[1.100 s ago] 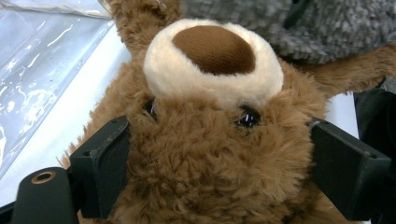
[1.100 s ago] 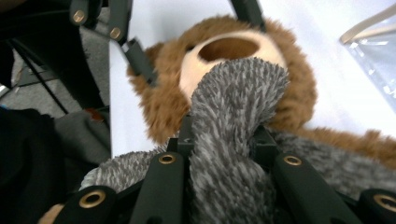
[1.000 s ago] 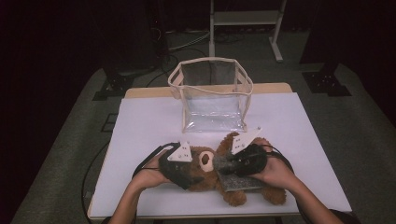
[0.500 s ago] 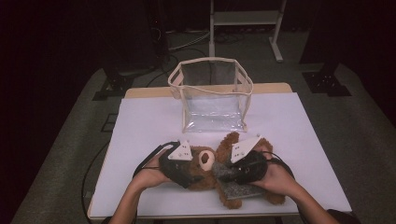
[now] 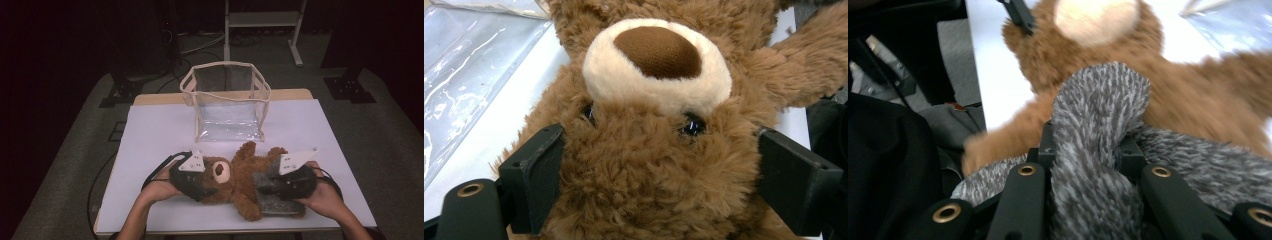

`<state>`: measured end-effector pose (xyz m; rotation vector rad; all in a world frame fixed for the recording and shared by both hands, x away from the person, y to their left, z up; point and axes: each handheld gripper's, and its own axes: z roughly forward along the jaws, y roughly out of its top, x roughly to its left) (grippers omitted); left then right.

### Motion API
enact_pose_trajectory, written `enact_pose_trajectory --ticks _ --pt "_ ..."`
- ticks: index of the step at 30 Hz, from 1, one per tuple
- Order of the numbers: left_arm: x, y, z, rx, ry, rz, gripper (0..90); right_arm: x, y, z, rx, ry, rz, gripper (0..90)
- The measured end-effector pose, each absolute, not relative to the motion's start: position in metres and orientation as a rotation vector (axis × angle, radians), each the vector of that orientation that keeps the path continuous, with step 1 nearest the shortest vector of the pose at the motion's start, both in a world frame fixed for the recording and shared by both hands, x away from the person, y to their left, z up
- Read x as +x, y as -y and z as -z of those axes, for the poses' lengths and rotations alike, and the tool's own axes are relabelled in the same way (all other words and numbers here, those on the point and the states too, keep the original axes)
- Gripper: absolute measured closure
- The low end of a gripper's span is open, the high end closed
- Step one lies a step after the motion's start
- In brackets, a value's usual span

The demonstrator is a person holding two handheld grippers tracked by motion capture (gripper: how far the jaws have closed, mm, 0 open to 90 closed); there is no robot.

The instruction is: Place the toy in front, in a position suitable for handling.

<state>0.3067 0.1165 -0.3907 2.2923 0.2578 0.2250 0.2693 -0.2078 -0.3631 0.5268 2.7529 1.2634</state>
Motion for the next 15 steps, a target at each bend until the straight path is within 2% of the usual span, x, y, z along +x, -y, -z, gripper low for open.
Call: enact_pose_trajectory --ticks 9,15 --pt "0.306 -0.117 0.391 2.293 -0.251 -0.221 13.9 0.257 0.259 0.383 0.733 -2.684 -1.352 72.1" --pt "0.305 -0.116 0.39 2.306 -0.248 -0.22 13.9 0.255 0.276 0.385 0.812 -2.644 -1.386 72.1"
